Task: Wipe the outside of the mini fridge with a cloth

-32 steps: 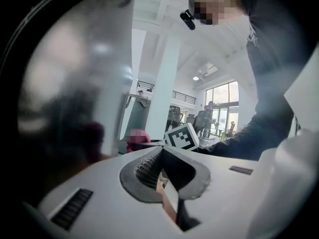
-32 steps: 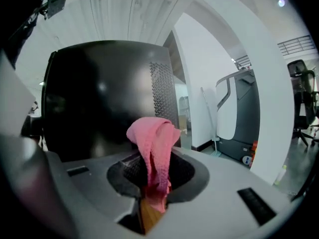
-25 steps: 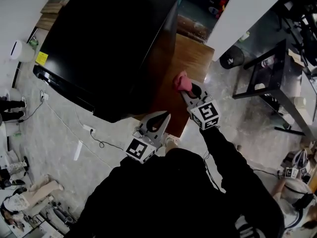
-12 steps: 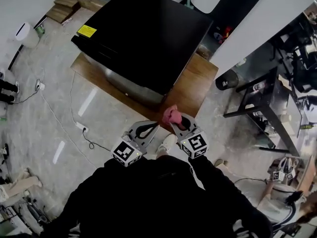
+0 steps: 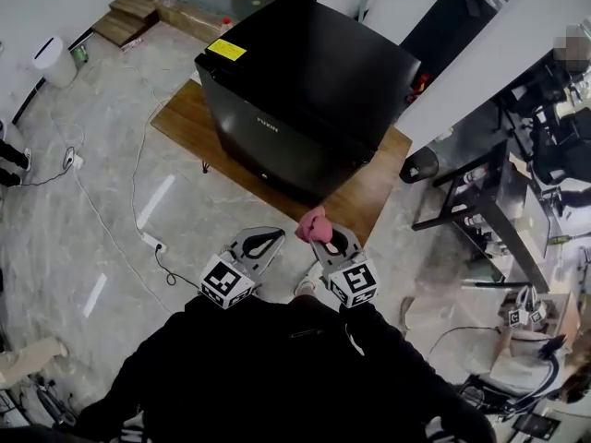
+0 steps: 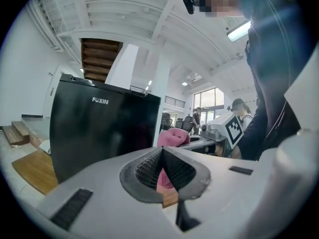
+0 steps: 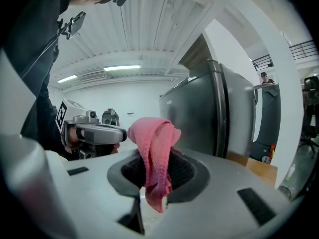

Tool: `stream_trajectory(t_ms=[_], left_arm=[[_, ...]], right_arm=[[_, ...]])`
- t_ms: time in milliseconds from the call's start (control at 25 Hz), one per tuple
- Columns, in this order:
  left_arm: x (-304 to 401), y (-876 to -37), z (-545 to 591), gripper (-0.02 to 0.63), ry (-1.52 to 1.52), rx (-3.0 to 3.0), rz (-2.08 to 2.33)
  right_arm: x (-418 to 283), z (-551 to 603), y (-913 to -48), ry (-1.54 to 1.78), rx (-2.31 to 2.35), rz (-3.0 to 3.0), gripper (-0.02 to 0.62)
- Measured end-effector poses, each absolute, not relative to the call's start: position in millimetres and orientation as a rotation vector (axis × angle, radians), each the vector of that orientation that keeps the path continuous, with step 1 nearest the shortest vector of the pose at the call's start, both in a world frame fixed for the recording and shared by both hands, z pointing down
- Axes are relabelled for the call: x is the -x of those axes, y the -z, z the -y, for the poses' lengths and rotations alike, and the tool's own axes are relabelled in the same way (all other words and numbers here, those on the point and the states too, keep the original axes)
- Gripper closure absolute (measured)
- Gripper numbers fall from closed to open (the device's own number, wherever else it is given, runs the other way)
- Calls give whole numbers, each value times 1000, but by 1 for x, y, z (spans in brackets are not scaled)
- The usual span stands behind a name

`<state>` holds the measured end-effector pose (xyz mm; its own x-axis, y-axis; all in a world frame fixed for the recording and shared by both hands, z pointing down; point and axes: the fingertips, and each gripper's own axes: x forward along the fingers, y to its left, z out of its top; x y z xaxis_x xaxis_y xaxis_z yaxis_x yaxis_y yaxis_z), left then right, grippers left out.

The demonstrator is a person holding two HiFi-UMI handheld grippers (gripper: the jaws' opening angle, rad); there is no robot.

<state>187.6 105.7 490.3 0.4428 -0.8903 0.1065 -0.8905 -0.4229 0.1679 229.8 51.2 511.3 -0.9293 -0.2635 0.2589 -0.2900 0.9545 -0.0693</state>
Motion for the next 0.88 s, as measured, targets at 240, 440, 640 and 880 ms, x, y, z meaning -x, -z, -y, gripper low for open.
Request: stream_trajectory(t_ms=[240, 440, 640, 880], left_arm=[[-164, -486, -132, 600, -22, -2522, 1539], [-152, -479, -135, 600, -8, -2529, 1553], [-151, -477, -127, 600, -9, -2514, 1569], [-152, -461, -99, 600, -17, -2517, 1602]], right_arm=[[-215, -79, -502, -149, -505, 2870, 511], [-204, -91, -495, -143, -497, 2887, 511], [-199, -93, -488, -99, -447, 2908, 509], [-201, -74, -476, -110, -420, 2941, 509]])
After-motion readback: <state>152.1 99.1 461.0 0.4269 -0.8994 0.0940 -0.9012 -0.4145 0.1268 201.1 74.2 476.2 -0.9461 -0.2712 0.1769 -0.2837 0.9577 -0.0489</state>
